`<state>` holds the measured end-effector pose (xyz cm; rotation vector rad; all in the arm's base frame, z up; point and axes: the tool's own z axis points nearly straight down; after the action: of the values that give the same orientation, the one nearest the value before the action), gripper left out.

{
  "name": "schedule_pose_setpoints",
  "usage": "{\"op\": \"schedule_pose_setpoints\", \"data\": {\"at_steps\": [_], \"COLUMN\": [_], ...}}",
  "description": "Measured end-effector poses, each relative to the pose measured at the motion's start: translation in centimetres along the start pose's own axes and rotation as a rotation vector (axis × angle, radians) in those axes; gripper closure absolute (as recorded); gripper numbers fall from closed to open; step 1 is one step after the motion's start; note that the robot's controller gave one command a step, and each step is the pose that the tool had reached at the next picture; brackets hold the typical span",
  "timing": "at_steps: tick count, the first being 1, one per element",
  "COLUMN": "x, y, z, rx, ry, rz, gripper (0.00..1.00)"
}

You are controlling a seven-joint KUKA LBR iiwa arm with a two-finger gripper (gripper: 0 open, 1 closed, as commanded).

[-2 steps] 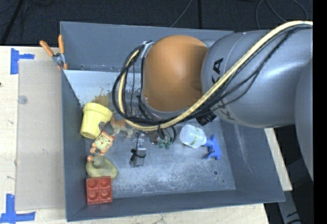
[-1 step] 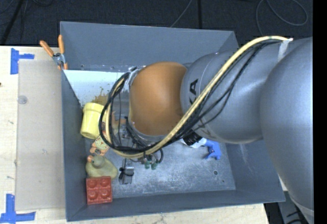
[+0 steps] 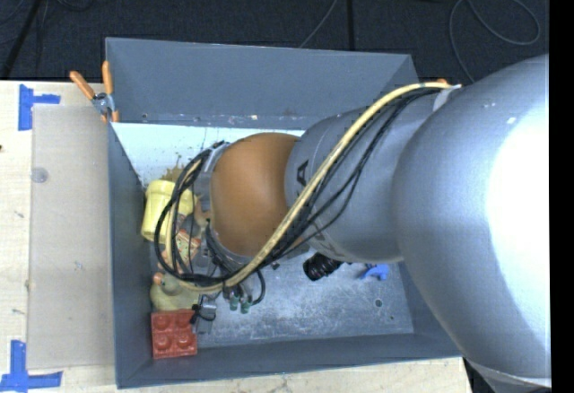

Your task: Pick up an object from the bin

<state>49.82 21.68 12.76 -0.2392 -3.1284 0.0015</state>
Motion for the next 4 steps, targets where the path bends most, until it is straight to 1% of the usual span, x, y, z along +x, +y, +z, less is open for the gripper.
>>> {"op": "schedule_pose_setpoints", "data": {"at_steps": [1,2,3,4], "x": [0.1,0.1,0.2,-0.2], "y": [2.8,2.8,2.3,2.4], "z": [2.5,2.5,-2.2,-9.1], "rx": [0.008,0.007,0.009,0.009], "ry": [0.007,0.007,0.009,0.010], "rz": [-0.034,-0.033,-0.051,-0.047], "gripper": [1.00,1.00,1.00,1.00]}}
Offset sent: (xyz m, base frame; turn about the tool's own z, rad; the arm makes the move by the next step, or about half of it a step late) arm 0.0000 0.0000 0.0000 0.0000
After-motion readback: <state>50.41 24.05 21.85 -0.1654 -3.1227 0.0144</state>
